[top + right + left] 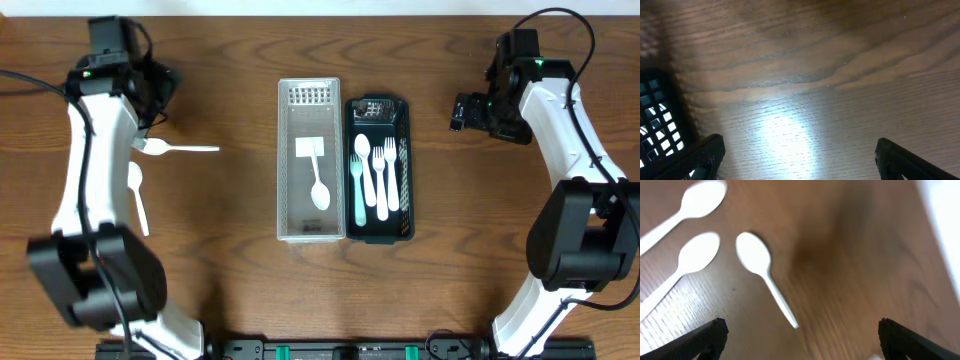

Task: Pack container
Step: 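Move the left gripper to the horizontal white spoon and grasp it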

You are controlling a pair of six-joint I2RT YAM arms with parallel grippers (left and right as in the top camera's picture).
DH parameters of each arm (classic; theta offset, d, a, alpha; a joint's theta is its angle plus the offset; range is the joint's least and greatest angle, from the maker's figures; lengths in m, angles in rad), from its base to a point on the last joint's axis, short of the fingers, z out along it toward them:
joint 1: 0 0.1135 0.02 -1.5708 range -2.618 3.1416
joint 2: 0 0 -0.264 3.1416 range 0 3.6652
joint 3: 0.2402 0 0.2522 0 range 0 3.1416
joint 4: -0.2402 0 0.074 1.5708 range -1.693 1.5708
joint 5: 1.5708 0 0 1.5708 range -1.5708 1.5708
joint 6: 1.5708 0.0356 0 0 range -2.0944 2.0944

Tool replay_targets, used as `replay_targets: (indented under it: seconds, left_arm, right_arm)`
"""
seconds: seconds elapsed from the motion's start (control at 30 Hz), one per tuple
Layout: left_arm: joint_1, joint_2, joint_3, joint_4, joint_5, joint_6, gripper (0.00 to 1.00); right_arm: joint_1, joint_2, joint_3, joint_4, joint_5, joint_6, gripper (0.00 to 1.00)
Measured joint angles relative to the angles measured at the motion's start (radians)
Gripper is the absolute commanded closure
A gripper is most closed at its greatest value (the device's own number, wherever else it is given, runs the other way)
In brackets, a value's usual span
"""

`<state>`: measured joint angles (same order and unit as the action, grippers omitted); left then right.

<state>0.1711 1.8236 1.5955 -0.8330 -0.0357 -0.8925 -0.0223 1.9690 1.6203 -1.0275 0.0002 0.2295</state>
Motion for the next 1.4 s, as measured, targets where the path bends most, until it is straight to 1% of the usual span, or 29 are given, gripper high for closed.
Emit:
replay_targets:
  seconds: [0.3, 0.57, 0.9, 1.1, 1.4]
  left_arm:
    - [0.009, 0.153, 0.002, -0.001, 0.095, -0.153, 0.02]
    - [0.009, 0.27, 0.017, -0.005, 0.146, -0.251, 0.02]
    - [0.016, 0.308, 0.017, -0.033, 0.149, -0.309, 0.02]
    - [0.038, 0.335, 0.017, -0.039, 0.148, -0.325, 0.02]
    - [0.059, 0.335, 0.017, -0.039, 0.097, -0.338, 0.02]
  right_arm:
    - [0.0, 0.0, 0.0, 0.0, 0.0, 0.0, 0.01]
    - [0.0, 0.0, 0.0, 0.001, 0.0, 0.0, 0.01]
    - [0.0, 0.0, 0.0, 0.0, 0.0, 0.0, 0.01]
    - [0.0, 0.0, 0.0, -0.001, 0.0, 0.0, 0.01]
    - [0.0, 0.0, 0.0, -0.001, 0.0, 0.0, 0.01]
